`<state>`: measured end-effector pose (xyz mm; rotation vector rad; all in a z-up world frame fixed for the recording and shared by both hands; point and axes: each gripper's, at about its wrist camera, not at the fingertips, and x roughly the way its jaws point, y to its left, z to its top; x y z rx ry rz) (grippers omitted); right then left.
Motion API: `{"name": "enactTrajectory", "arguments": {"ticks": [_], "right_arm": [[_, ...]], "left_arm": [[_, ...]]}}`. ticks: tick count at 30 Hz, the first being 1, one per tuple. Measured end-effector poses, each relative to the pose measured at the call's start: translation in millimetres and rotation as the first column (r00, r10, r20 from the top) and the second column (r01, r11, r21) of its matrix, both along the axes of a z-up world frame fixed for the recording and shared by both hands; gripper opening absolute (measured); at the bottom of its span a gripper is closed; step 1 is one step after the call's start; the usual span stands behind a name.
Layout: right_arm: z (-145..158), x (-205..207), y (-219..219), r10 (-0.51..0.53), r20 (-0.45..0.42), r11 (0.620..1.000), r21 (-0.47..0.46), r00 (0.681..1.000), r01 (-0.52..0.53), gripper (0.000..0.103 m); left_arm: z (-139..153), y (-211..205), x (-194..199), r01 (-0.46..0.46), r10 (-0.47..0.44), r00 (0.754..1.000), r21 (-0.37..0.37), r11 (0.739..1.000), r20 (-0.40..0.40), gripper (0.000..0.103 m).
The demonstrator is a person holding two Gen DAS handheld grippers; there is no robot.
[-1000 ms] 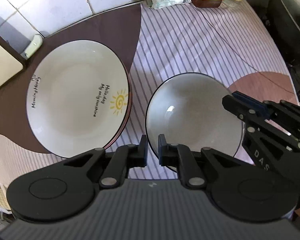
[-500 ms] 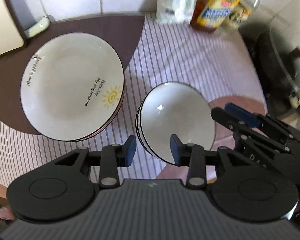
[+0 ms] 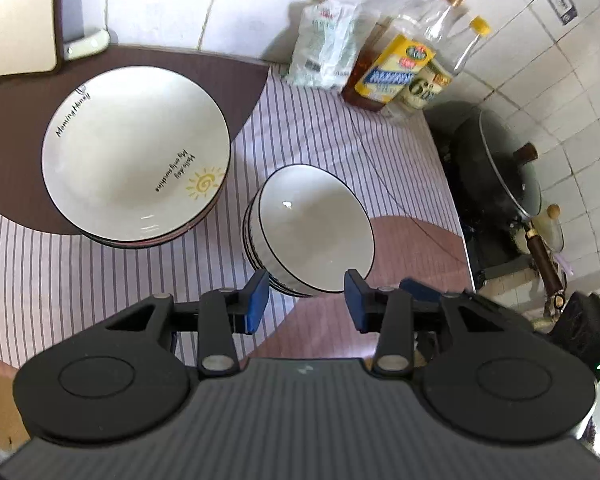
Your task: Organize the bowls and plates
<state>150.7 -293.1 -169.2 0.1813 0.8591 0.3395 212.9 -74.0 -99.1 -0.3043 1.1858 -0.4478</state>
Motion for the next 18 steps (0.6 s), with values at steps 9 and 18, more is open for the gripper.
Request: {"name": "enactTrajectory", "arguments": {"ticks": [9, 18], "right_arm": [[-68, -20, 10, 0.055, 0.02, 0.97, -0.238, 0.998, -0.049, 0.073], [-91, -3, 19, 0.025, 0.109, 0.97, -0.242, 0.994, 0.002, 0.091]], "left_arm": [[-31, 12, 0, 0.047, -0.042, 0.992, -0.034, 0.998, 0.122, 0.053], [-85, 33, 10, -0.078, 0.094, 0.994, -0.275, 0.958, 0.047, 0.07]]}}
